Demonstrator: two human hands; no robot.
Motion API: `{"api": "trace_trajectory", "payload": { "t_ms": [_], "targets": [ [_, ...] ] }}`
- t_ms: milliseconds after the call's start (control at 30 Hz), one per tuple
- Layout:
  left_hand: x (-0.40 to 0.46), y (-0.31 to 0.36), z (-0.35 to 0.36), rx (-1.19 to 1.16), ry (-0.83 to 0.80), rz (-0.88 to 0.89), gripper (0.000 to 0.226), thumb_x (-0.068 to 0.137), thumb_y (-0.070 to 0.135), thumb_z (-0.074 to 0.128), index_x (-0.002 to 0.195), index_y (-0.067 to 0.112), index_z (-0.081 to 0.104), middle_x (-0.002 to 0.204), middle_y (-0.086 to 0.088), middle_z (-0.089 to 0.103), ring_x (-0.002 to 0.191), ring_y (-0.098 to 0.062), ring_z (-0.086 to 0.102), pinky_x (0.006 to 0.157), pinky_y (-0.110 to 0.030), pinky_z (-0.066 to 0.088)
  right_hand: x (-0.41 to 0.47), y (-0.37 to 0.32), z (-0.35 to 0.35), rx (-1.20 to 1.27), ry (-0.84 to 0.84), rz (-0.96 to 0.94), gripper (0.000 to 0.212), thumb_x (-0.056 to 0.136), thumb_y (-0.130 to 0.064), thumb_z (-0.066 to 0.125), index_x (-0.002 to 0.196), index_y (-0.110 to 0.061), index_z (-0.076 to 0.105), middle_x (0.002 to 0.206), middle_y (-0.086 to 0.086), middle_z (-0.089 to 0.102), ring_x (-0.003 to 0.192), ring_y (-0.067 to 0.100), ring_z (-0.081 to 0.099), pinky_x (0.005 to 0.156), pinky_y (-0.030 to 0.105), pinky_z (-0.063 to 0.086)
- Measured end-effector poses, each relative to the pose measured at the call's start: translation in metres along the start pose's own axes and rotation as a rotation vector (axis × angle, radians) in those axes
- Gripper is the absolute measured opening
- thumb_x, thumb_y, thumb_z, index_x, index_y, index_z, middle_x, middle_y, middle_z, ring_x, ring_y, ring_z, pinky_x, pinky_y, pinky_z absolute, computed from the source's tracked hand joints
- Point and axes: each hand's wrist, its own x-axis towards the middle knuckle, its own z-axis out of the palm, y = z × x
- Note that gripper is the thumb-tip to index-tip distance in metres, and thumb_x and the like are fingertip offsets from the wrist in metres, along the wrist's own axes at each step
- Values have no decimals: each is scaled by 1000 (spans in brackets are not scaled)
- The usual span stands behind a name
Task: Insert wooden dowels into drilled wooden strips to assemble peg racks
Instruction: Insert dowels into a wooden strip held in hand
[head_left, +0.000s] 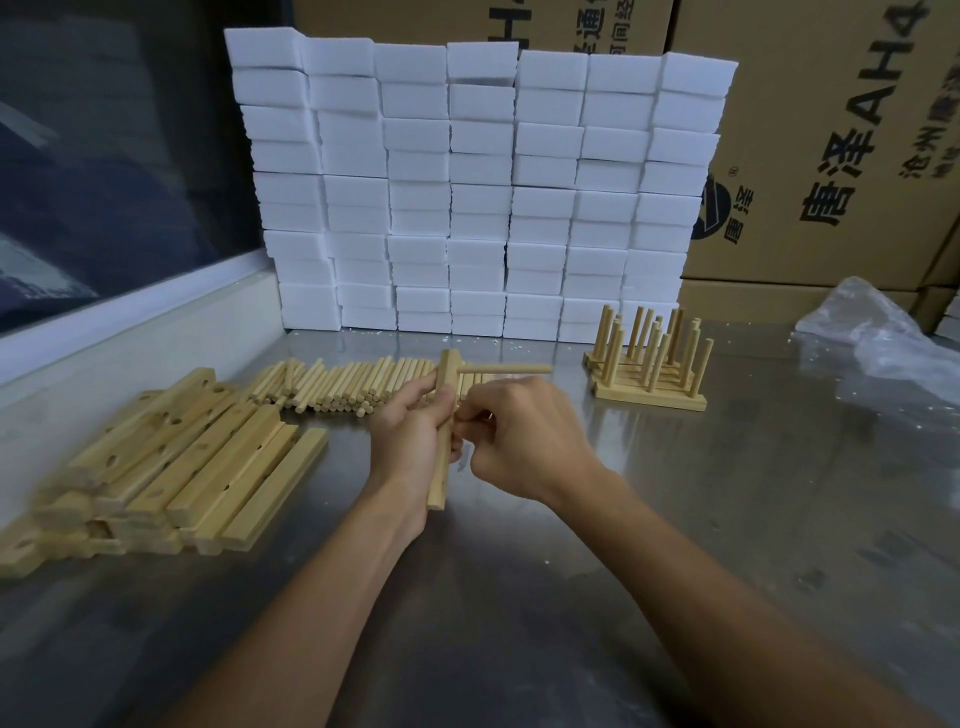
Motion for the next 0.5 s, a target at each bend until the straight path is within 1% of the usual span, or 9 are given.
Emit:
{"api": "trace_trajectory", "payload": {
  "t_ms": [100, 133, 200, 267, 300, 367, 400, 433, 500],
  "targets": [
    [-2, 0, 1, 55, -21, 74, 18, 97, 12, 60, 101, 25, 71, 80, -6, 70, 69, -20, 62, 66, -37, 52, 3, 1, -1, 158, -29, 150, 7, 77, -12, 68, 71, -15, 70, 64, -3, 68, 67, 23, 63, 63, 35, 52],
    [-3, 0, 1, 73, -38, 104, 18, 97, 11, 59, 104, 24, 71, 79, -5, 70, 69, -18, 62, 65, -35, 52, 5, 1, -2, 232, -48, 217, 10, 77, -12, 70, 68, -15, 70, 63, -2, 69, 65, 20, 64, 64, 35, 54],
    [-5, 0, 1, 114, -73, 159, 21, 98, 11, 59, 111, 24, 68, 69, 0, 67, 60, -8, 60, 56, -23, 50, 7, 4, -5, 398, -86, 331, 17, 78, -10, 72, 62, -15, 69, 61, 1, 70, 63, 18, 67, 66, 37, 58],
    [-6, 0, 2, 140, -85, 182, 23, 98, 11, 59, 111, 28, 66, 63, 3, 64, 52, -4, 57, 49, -19, 47, 7, 6, -7, 493, -115, 371, 18, 80, -8, 72, 62, -14, 69, 61, 3, 71, 65, 19, 69, 70, 40, 59],
    [-6, 0, 2, 134, -79, 172, 23, 98, 10, 59, 110, 28, 66, 62, 4, 63, 51, -4, 55, 49, -20, 46, 5, 6, -6, 450, -110, 328, 16, 81, -9, 71, 66, -13, 69, 63, 4, 71, 66, 23, 68, 69, 42, 58],
    [-4, 1, 4, 86, -59, 117, 20, 97, 9, 59, 108, 24, 68, 58, 6, 61, 49, -8, 51, 50, -26, 43, -1, 4, -1, 172, -26, 97, 8, 81, -9, 65, 74, -11, 68, 64, 6, 68, 64, 31, 63, 58, 42, 51],
    [-3, 2, 5, 60, -55, 90, 19, 97, 9, 59, 105, 22, 69, 57, 5, 60, 49, -9, 50, 51, -28, 42, -5, 2, 1, 15, 29, -20, 4, 79, -9, 62, 77, -10, 66, 64, 7, 67, 61, 36, 61, 51, 39, 45],
    [-3, 2, 6, 45, -57, 74, 18, 97, 8, 58, 102, 22, 69, 58, 4, 60, 50, -11, 50, 52, -29, 41, -8, 1, 3, -90, 75, -85, 4, 75, -10, 61, 78, -10, 63, 63, 7, 66, 58, 40, 59, 47, 34, 38],
    [-3, 3, 7, 48, -64, 76, 20, 97, 8, 58, 95, 23, 70, 64, 0, 64, 58, -15, 55, 53, -29, 45, -9, -3, 5, -149, 127, -83, 11, 70, -18, 55, 79, -12, 60, 64, 8, 67, 57, 42, 59, 49, 31, 29]
  ]
}}
